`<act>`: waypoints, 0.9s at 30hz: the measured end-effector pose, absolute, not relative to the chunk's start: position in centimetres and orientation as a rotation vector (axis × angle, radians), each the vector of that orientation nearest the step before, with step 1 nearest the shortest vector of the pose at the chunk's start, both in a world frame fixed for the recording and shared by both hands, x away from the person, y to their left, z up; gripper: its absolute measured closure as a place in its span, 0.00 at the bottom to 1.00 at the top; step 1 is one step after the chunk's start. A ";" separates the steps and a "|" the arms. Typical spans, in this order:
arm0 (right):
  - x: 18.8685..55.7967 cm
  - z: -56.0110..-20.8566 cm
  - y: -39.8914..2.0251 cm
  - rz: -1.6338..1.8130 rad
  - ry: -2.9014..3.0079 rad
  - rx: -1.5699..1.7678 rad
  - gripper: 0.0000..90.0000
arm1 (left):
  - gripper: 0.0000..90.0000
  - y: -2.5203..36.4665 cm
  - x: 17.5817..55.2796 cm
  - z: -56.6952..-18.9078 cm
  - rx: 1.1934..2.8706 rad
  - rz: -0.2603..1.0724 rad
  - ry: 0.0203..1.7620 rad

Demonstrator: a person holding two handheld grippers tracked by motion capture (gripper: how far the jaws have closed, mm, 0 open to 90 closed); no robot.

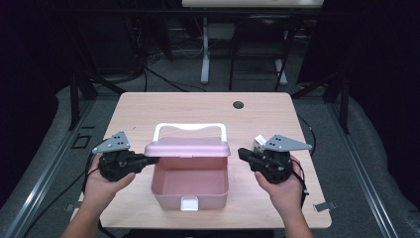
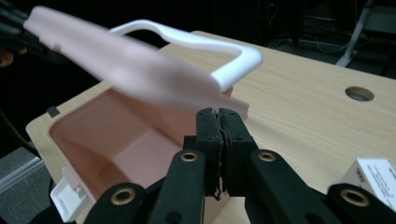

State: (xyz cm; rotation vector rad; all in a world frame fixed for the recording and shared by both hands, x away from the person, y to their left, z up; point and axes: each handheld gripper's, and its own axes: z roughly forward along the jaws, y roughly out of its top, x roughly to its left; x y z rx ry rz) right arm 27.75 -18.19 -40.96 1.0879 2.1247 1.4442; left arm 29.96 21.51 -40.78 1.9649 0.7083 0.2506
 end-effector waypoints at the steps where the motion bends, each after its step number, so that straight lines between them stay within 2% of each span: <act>1: 27.5 -41.2 -18.2 1.436 2.126 1.089 0.97 | 1.00 21.5 30.1 -40.7 1.961 0.260 0.709; 15: 25.8 -46.2 -16.0 1.394 2.255 1.090 1.00 | 1.00 21.5 31.2 -39.8 1.948 0.255 0.724; 27: 26.2 -47.7 -14.0 1.386 2.335 1.046 0.99 | 1.00 21.2 32.3 -38.7 1.950 0.263 0.730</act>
